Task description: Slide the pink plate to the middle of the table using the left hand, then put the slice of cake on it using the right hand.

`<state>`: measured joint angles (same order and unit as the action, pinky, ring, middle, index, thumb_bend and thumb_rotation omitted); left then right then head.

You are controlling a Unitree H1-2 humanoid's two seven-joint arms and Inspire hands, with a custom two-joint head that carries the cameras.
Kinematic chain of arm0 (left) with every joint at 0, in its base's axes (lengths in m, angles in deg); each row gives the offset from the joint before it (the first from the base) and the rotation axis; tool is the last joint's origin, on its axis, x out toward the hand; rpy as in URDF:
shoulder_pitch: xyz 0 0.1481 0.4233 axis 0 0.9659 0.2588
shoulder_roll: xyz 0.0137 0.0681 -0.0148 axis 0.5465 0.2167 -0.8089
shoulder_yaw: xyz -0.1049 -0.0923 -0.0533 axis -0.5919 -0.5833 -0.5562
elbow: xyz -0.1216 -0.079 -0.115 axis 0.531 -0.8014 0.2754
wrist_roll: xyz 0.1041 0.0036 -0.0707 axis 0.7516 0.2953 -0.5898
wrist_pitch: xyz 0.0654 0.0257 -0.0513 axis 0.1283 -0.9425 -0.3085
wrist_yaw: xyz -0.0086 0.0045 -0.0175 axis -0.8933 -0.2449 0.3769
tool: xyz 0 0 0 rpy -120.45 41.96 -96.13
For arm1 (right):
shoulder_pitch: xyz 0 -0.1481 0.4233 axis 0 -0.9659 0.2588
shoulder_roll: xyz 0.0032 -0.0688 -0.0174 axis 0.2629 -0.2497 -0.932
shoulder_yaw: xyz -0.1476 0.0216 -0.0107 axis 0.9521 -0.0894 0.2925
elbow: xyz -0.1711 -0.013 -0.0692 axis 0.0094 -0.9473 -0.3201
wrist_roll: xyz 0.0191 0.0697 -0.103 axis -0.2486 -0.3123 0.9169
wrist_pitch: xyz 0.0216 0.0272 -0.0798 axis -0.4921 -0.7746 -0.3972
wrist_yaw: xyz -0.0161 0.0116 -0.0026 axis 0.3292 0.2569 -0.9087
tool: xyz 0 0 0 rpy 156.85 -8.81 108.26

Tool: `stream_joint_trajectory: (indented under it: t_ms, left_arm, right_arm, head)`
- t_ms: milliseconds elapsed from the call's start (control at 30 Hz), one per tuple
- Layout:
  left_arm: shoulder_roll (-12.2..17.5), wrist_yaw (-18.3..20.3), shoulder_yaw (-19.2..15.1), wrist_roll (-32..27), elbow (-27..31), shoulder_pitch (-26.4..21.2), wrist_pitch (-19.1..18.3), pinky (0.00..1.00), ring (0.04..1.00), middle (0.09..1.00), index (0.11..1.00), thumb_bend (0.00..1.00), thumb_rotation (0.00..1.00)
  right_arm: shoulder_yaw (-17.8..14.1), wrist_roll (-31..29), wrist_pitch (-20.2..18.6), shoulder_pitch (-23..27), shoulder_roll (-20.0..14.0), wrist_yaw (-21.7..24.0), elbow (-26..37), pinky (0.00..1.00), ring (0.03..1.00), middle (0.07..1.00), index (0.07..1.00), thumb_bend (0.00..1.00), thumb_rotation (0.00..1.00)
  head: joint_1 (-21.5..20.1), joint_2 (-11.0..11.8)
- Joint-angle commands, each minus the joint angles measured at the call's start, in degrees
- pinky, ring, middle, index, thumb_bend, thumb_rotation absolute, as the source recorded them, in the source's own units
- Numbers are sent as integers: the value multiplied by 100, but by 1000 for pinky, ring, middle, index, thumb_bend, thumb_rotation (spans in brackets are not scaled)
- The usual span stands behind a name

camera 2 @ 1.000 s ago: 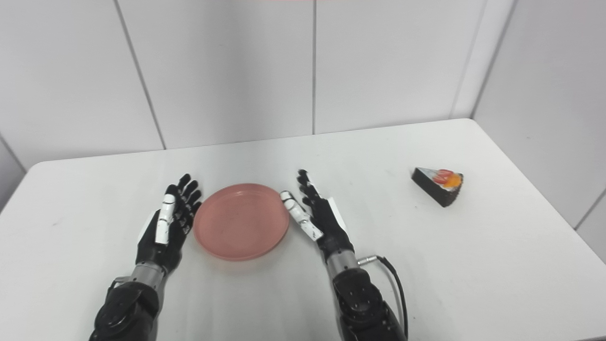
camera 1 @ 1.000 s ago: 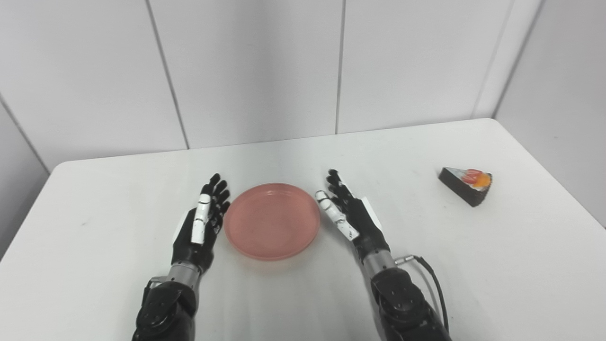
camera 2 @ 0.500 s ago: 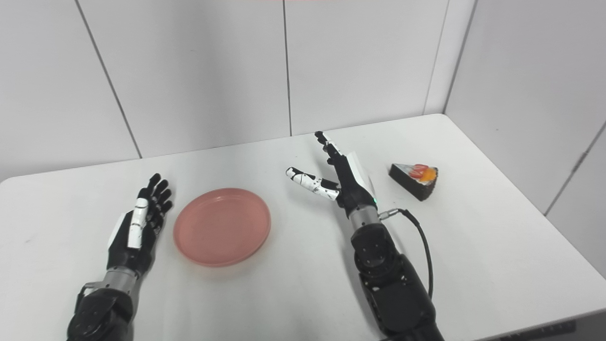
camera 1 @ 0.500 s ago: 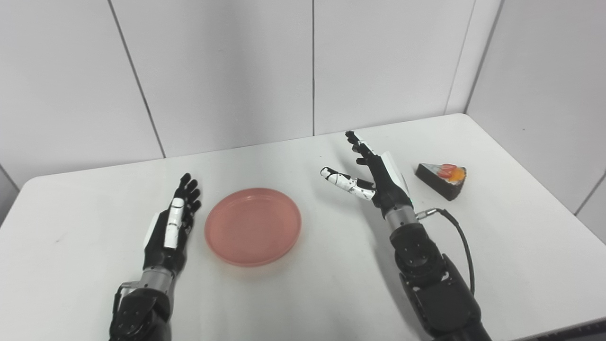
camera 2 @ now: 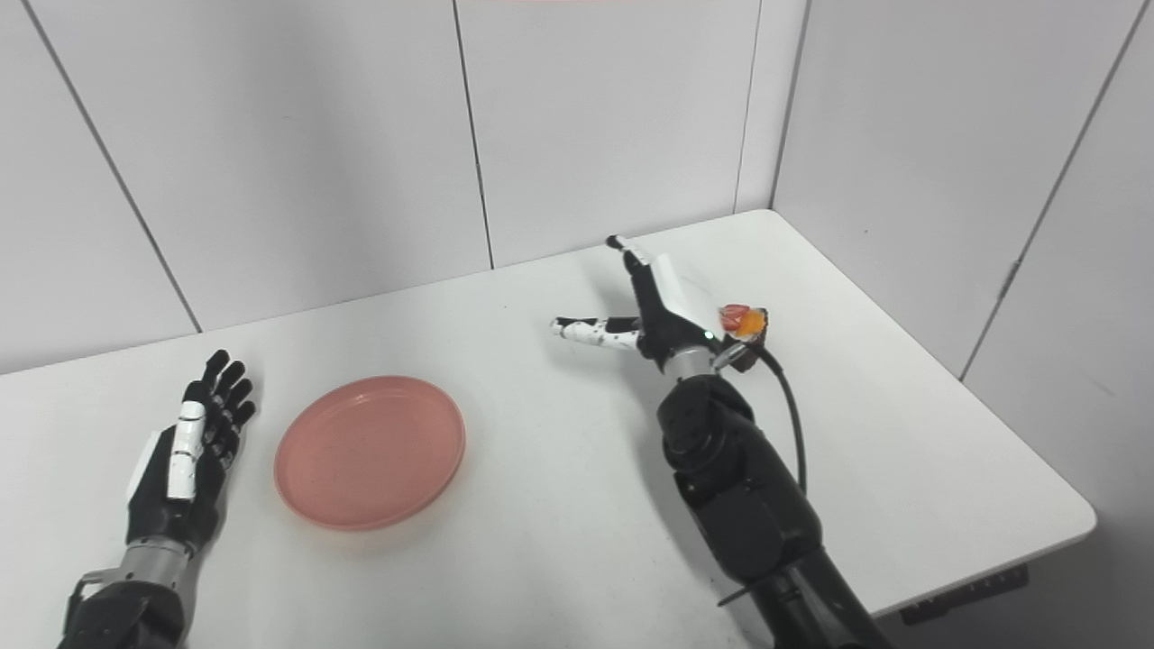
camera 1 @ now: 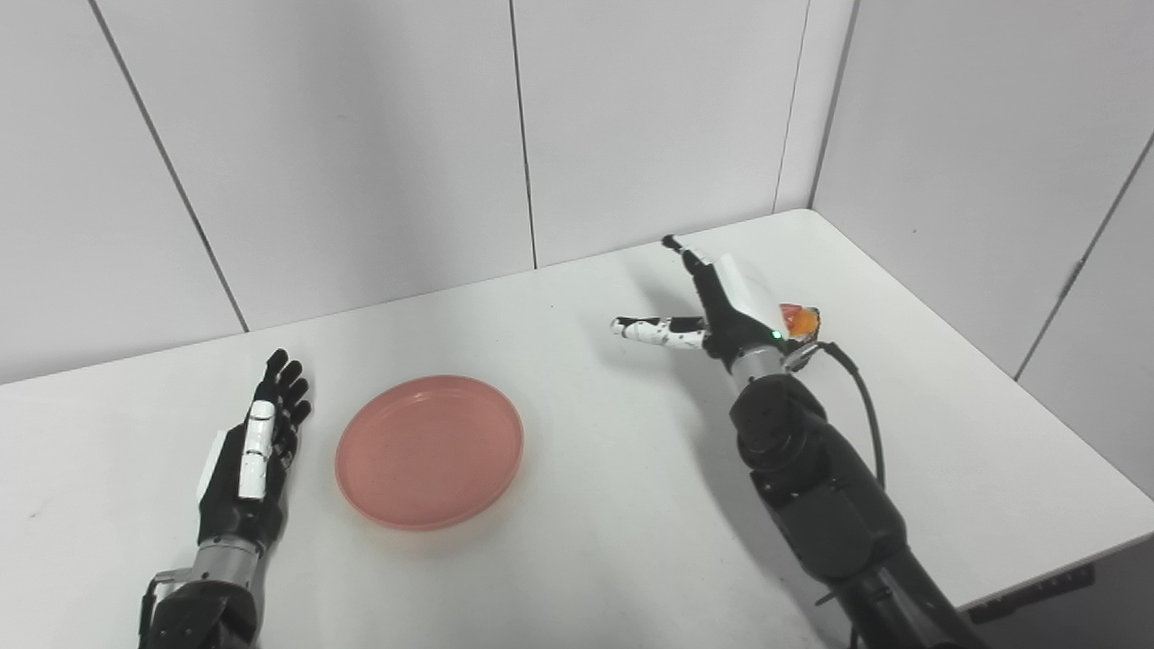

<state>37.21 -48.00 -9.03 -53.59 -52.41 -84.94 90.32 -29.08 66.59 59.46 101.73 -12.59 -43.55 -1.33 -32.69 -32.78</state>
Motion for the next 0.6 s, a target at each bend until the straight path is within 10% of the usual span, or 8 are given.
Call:
stream_joint_trajectory:
  t_ms: [0,567]
  left_arm:
    - [91,171,-59,-76,-322,142,228,1000,1000,1000,1000,590,1000]
    - [110,288,-116,-123,-300,148,151,1000,1000,1000,1000,551,1000]
  right_arm:
    - [-51,201,-144,310,-183,-28,268,757,867,906,895,717,446]
    - [-1072,942,-200,200,-311,486,212,775,884,919,912,781,418]
  head:
    - [0,-4]
    - [-54,37]
